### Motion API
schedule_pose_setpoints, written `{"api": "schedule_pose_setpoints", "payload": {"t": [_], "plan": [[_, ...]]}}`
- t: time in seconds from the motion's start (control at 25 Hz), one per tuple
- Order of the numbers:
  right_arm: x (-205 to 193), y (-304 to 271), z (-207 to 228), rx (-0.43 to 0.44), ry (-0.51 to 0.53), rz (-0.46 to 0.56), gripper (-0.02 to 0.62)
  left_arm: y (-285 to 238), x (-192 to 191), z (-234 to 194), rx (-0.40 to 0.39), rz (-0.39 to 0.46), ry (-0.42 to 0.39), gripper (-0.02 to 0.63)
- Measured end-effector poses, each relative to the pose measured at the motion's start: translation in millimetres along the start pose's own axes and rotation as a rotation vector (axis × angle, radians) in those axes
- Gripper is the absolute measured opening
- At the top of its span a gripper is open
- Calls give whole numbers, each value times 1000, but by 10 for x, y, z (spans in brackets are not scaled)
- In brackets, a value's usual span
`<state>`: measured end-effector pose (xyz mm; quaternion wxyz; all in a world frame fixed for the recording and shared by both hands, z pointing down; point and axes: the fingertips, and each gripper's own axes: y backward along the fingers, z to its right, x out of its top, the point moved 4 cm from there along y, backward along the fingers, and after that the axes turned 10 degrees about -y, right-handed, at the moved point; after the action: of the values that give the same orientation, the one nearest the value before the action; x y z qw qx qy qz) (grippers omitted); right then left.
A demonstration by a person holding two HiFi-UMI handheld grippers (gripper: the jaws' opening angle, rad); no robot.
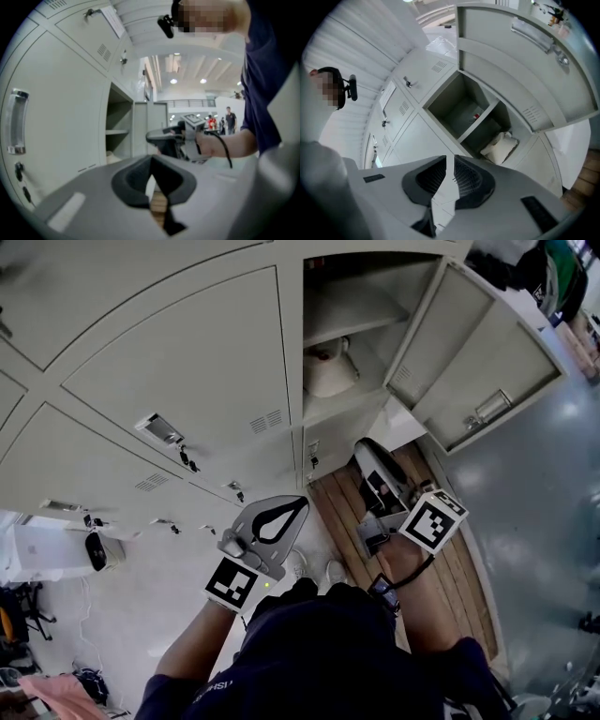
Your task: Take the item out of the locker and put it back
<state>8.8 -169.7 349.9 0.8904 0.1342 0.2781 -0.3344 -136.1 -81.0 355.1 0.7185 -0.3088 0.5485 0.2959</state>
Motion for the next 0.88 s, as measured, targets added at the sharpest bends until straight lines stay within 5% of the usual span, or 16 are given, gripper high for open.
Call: {"api": "schedule_pose_setpoints", "payload": {"t": [0.44, 0.88], "plan": [[-133, 745, -491, 108, 306, -102, 44, -24, 234, 685, 33, 26, -31, 5], [-155, 1874, -802, 213, 461, -184, 44, 68, 600, 1831, 159, 24, -37, 5]]}}
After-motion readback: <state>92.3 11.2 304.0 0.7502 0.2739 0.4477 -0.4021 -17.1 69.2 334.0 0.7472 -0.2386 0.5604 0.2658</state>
